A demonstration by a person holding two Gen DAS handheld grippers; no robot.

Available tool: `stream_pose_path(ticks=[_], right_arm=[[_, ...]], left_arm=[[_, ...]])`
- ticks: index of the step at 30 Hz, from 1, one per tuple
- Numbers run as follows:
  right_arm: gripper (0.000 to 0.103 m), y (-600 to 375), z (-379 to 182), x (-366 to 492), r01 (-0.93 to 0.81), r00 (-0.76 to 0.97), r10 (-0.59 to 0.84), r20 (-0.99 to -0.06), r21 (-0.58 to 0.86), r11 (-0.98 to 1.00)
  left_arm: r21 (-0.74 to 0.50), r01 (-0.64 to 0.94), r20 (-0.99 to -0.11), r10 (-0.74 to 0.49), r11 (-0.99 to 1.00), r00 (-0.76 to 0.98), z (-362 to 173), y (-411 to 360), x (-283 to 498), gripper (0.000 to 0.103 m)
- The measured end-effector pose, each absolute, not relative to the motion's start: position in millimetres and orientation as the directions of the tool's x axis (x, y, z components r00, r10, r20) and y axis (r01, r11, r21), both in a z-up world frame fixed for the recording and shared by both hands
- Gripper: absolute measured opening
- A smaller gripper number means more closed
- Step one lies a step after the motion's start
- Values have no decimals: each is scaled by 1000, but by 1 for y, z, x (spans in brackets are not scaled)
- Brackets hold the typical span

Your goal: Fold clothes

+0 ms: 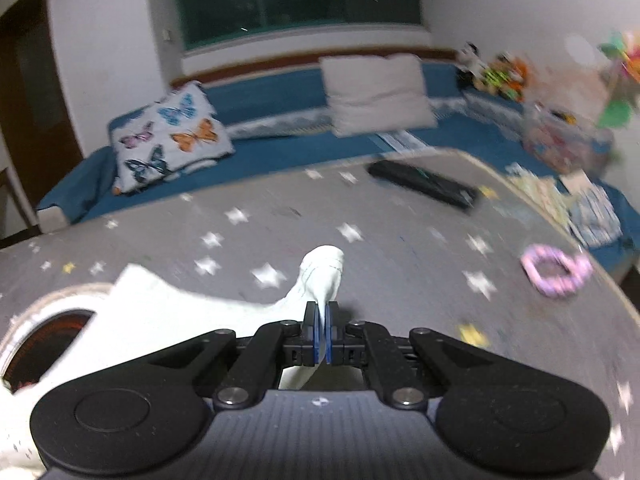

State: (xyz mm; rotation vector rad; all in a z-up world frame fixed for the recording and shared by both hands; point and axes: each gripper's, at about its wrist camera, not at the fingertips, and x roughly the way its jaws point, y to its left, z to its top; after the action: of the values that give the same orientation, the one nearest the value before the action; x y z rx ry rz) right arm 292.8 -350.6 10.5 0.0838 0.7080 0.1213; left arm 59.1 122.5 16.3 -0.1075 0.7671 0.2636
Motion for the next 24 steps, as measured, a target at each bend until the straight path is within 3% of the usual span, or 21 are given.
stream_pose_path(ticks=[8, 14, 20, 24], right_arm=[[3, -387, -17, 271, 4, 703, 113, -702, 163, 987], [8, -390, -10, 261, 1, 716, 86, -693, 124, 992], [8, -384, -1, 262, -28, 731, 94, -676, 109, 994], [9, -383, -8, 266, -41, 713, 125, -689, 138, 990]], left_arm=[[22, -287, -721, 214, 958, 659, 17, 126, 52, 2], [51, -256, -680, 221, 965, 699, 39, 112, 60, 6], [40, -106, -641, 107, 994, 760, 58, 72, 94, 26], [38, 27, -648, 4, 999, 761, 55, 30, 135, 32]])
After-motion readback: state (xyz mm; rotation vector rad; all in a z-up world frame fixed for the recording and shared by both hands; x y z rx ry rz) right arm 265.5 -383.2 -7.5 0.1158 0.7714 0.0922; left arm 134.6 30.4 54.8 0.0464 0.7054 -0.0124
